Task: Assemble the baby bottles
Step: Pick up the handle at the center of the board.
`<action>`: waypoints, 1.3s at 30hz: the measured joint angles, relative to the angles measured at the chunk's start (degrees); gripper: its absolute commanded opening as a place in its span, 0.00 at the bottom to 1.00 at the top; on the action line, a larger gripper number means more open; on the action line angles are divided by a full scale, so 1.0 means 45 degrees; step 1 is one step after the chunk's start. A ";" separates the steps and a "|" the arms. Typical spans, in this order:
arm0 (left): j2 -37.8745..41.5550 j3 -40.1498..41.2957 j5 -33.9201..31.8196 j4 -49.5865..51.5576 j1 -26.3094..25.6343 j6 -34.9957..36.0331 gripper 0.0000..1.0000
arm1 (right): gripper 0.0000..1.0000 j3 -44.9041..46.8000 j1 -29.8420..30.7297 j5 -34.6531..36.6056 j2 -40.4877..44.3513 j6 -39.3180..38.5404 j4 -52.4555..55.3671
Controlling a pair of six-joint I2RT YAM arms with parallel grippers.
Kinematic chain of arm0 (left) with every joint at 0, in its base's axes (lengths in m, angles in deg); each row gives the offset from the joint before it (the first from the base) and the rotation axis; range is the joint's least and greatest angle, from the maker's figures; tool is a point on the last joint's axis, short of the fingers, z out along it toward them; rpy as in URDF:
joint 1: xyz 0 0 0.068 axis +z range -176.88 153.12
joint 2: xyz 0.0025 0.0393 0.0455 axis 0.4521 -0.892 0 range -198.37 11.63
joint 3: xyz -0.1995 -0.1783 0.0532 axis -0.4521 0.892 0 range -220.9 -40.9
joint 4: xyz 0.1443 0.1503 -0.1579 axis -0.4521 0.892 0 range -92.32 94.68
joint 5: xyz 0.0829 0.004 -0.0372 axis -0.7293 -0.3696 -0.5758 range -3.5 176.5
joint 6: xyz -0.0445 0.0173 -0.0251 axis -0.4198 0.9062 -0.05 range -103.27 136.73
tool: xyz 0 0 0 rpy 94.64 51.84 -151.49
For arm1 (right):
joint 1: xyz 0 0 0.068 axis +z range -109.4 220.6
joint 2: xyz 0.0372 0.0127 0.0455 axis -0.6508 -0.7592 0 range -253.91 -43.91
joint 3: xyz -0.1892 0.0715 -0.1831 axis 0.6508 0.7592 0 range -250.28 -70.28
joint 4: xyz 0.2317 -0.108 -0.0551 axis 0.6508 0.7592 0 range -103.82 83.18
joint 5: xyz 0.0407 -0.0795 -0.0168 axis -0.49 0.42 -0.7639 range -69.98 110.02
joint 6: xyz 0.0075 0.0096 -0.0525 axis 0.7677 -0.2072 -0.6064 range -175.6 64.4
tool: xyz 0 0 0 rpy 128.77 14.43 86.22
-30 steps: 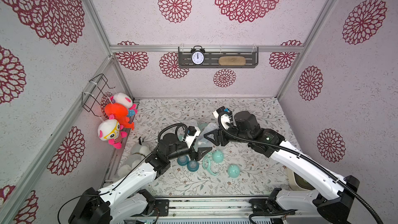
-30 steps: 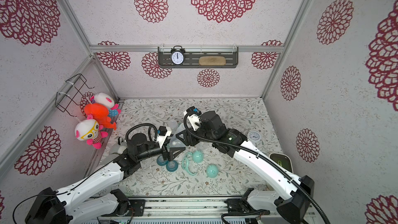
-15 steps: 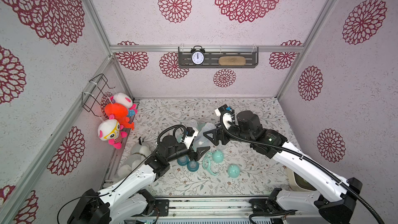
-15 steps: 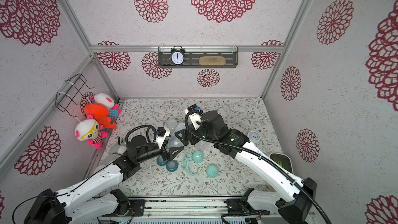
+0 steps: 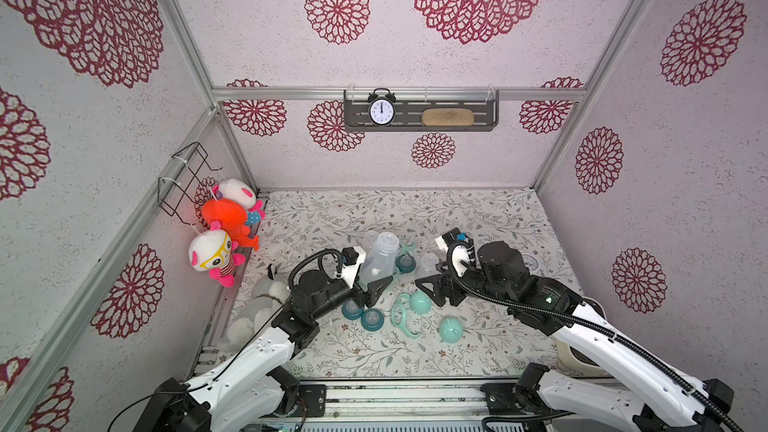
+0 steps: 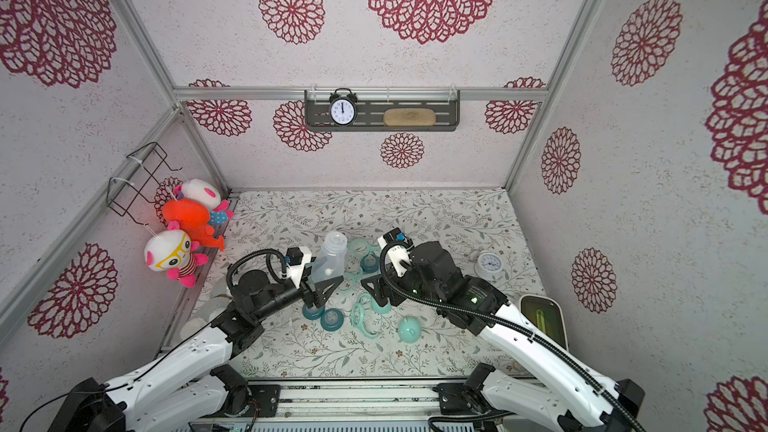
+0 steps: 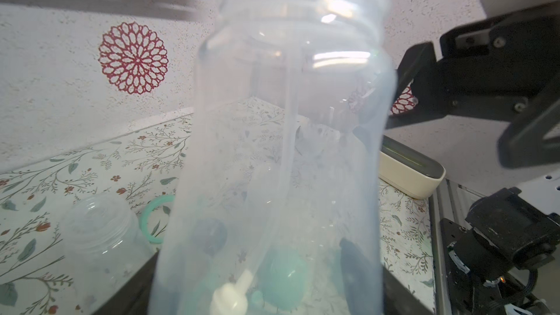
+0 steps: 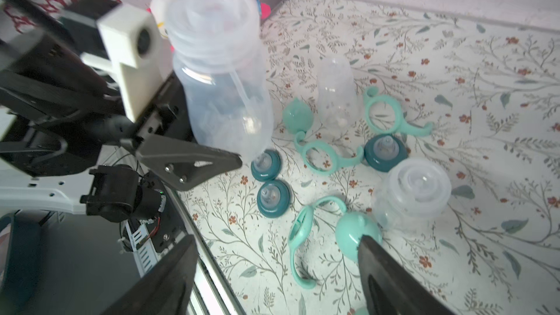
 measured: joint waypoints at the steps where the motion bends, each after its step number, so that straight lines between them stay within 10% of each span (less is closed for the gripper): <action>1: 0.0063 0.0126 -0.0039 -0.0155 0.0010 -0.0010 0.00 | 0.81 0.0204 0.0165 0.0155 -0.0029 0.0024 0.0092; 16: 0.1399 0.0491 -0.0325 -0.0369 0.0316 -0.0272 0.00 | 0.61 0.2424 0.4036 0.3230 -0.3016 0.0670 -0.0272; 39: 0.3206 0.0520 -0.0335 0.1540 0.0369 -0.0559 0.00 | 0.41 0.4357 0.4255 0.3701 -0.6280 0.0350 -0.4799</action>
